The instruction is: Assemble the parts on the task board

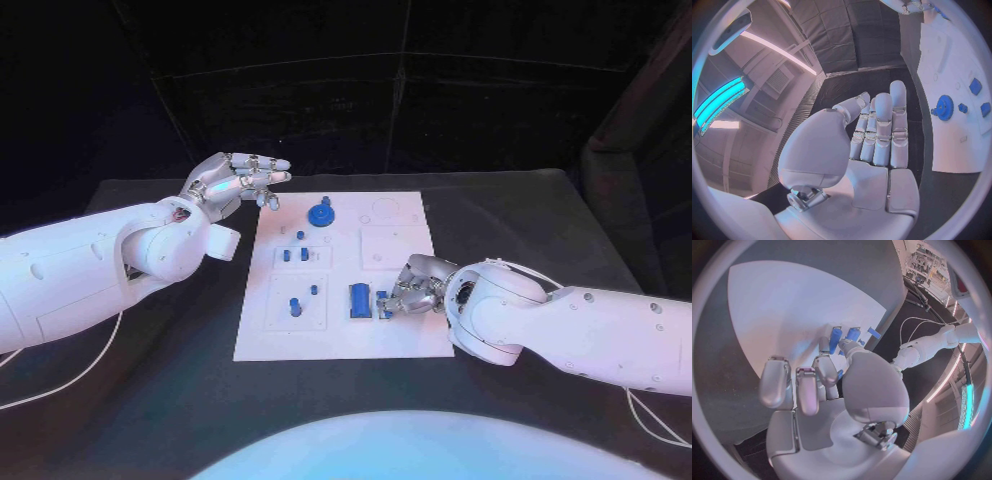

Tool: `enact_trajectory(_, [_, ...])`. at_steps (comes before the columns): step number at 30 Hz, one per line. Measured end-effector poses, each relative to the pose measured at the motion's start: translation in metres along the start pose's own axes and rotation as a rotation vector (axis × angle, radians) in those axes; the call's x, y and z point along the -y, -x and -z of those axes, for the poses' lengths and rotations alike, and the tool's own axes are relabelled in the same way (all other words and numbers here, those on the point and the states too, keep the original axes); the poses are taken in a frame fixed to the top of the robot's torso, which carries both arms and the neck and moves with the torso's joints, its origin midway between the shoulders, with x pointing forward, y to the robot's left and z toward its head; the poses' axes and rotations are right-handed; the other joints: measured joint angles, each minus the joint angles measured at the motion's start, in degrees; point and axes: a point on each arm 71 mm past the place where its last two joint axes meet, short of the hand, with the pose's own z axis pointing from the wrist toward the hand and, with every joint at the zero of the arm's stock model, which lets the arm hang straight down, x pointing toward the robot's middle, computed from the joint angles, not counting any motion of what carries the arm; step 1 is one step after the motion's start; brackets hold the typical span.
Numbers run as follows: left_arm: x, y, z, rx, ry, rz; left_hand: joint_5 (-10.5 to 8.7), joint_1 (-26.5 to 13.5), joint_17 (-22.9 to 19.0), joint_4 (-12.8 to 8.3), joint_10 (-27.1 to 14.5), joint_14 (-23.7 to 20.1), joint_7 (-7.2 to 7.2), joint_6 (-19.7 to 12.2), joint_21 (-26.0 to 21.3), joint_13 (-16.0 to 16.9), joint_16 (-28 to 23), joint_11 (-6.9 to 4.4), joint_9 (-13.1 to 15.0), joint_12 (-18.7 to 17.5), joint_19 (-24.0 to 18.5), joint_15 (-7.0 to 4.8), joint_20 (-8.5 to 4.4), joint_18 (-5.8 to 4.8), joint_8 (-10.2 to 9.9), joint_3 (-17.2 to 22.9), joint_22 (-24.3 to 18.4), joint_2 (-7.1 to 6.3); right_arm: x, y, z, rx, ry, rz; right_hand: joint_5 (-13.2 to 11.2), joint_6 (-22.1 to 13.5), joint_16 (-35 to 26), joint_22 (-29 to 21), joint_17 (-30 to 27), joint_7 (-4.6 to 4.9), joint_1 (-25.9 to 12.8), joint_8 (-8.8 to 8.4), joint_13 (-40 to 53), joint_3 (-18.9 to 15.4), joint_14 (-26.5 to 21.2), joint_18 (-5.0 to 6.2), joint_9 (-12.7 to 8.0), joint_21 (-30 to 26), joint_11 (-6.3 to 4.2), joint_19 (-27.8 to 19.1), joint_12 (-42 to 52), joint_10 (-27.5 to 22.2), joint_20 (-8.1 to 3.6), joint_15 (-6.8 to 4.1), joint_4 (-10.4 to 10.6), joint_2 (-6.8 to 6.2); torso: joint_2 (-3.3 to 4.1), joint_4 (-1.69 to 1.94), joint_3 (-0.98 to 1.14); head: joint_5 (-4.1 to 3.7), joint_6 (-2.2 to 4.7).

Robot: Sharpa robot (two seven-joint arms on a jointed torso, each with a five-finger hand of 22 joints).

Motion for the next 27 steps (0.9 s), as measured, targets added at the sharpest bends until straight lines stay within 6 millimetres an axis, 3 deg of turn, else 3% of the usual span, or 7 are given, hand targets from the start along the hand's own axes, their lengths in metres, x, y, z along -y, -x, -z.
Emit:
enact_trajectory(6, [0.0, 0.0001, 0.0001, 0.0, 0.001, 0.0, 0.0, 0.0, 0.0, 0.0, 0.0, 0.0, 0.0, 0.0, 0.0, 0.0, 0.0, 0.0, 0.0, 0.0, 0.0, 0.0, 0.0, 0.0, 0.0, 0.0, 0.0, 0.0, 0.0014, 0.0014, -0.0007, 0.014, -0.006, 0.016, -1.1, 0.0, 0.0, 0.0, 0.0, 0.0, -0.5, 0.0, 0.0, -0.8, 0.0, 0.0, 0.2, 0.0, 0.0, 0.0, 0.0, 0.0, 0.0, 0.0, 0.3, 0.13, -0.02, -0.01, 0.0, -0.08, 0.04])
enact_trajectory(13, [-0.0001, -0.0001, -0.0001, -0.001, 0.001, 0.0, 0.0, 0.0, 0.0, 0.0, 0.0, 0.0, 0.0, 0.0, 0.0, 0.0, 0.0, 0.0, 0.0, 0.0, 0.0, 0.0, 0.0, 0.0, 0.0, 0.0, 0.0, 0.0, -0.0008, 0.0015, -0.001, 0.026, 0.001, 0.028, -14.9, 0.0, 0.0, 0.2, 0.0, 0.0, -2.9, 0.0, 0.0, -6.2, 0.0, 0.0, 1.0, 0.0, -0.21, 0.0, 0.0, 0.2, 0.0, 0.0, 2.3, 0.52, -0.01, -0.05, 0.01, -0.21, 0.12])
enact_trajectory(16, [-0.0001, 0.0, -0.0001, -0.001, 0.001, 0.0, 0.0, 0.0, 0.0, 0.0, 0.0, 0.0, 0.0, 0.0, 0.0, 0.0, 0.0, 0.0, 0.0, 0.0, 0.0, 0.0, 0.0, 0.0, 0.0, 0.0, 0.0, 0.0, -0.0016, 0.0015, -0.0006, 0.029, 0.006, 0.03, -17.8, 0.0, 0.0, 0.3, 0.0, 0.0, -3.3, 0.0, 0.1, -8.2, 0.0, 0.0, 1.3, 0.0, -0.21, 0.0, 0.0, 0.2, 0.0, 0.0, 3.2, 0.85, 0.01, -0.05, 0.01, -0.31, 0.04])
enact_trajectory(22, [-0.0002, 0.0001, -0.0001, -0.001, 0.002, 0.0, 0.0, 0.0, -0.1, 0.0, -0.2, 0.0, 0.0, 0.0, 0.0, -0.1, 0.0, 0.21, -0.1, 0.3, 0.0, 0.0, 0.0, 0.0, 0.2, -0.3, 0.0, 0.0, -0.0023, 0.0017, 0.0015, 0.031, 0.019, 0.032, -18.4, 0.0, 0.0, 0.4, 0.0, 0.0, -3.4, 0.0, 0.3, -9.1, 0.0, 0.0, 1.5, 0.0, 0.0, 0.0, 0.0, 0.4, 0.0, 0.0, 3.6, 1.0, 0.01, -0.05, 0.03, -0.35, -0.04])
enact_trajectory(27, [-0.0002, 0.0, -0.0002, -0.001, 0.003, 0.0, 0.0, 0.0, -0.1, 0.0, -0.2, 0.0, 0.0, 0.0, 0.0, -0.1, 0.0, 0.21, -0.1, 0.3, 0.0, 0.0, 0.0, 0.0, 0.2, -0.3, 0.0, 0.0, -0.0043, 0.001, 0.003, 0.026, 0.035, 0.031, -16.5, 0.2, 0.0, 0.5, 0.0, -0.2, -2.5, 0.0, 0.7, -10.1, 0.0, 0.01, 1.9, 0.0, -0.21, 0.0, 0.1, 0.6, 0.0, 0.0, 3.5, 2.53, 0.01, -0.09, 0.03, -0.32, -0.07])
